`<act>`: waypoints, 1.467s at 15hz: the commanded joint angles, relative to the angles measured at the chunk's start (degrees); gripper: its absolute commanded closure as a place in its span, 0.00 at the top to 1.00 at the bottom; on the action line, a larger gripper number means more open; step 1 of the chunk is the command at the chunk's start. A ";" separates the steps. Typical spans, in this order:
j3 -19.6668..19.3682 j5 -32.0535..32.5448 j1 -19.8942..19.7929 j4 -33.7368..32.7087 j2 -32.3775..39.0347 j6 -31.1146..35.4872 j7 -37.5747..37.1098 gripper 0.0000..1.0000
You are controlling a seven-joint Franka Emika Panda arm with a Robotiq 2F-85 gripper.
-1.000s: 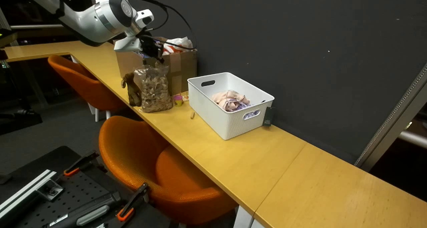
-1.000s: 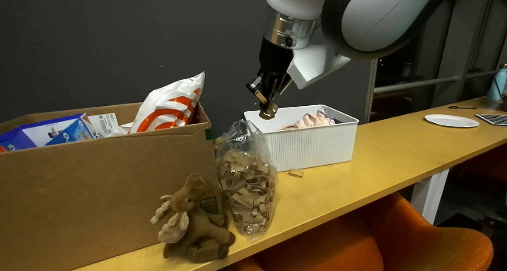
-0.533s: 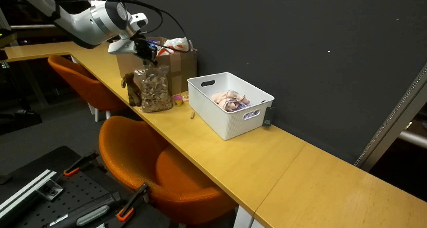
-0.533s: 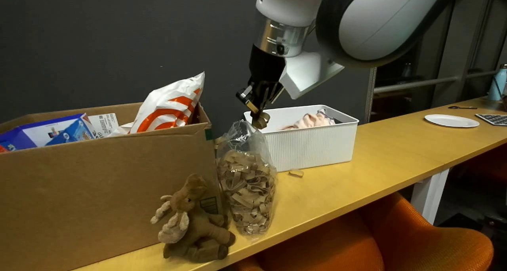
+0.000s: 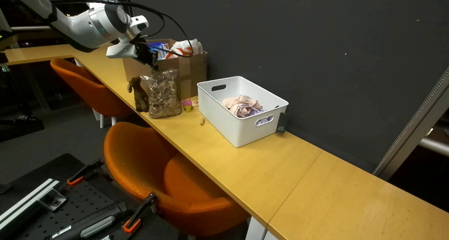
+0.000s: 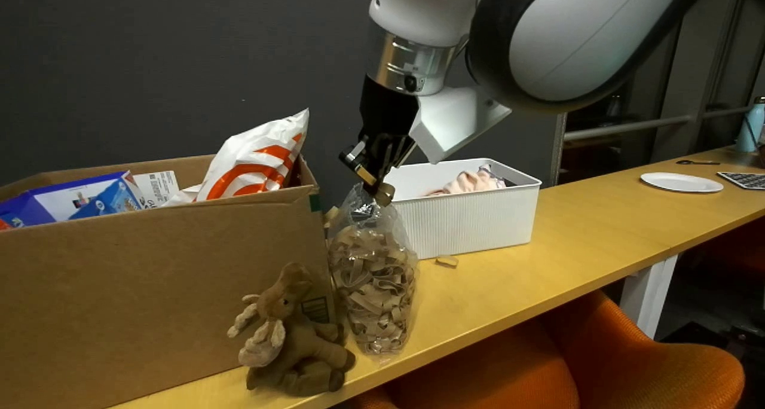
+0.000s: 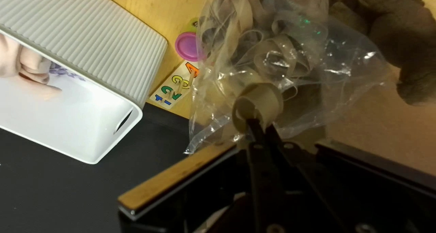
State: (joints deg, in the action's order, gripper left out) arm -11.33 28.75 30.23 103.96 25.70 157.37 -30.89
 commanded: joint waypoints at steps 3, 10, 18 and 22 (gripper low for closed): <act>1.63 1.82 -0.86 -0.87 0.28 0.94 0.70 0.01; 1.37 1.89 -1.82 -1.97 1.74 1.97 2.41 0.01; 0.57 0.97 -2.84 -9.15 7.99 2.82 5.35 0.01; -0.01 1.09 -2.07 -9.97 8.83 3.13 5.34 0.01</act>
State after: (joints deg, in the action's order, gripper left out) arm -10.57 29.18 27.54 95.59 33.65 159.65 -26.21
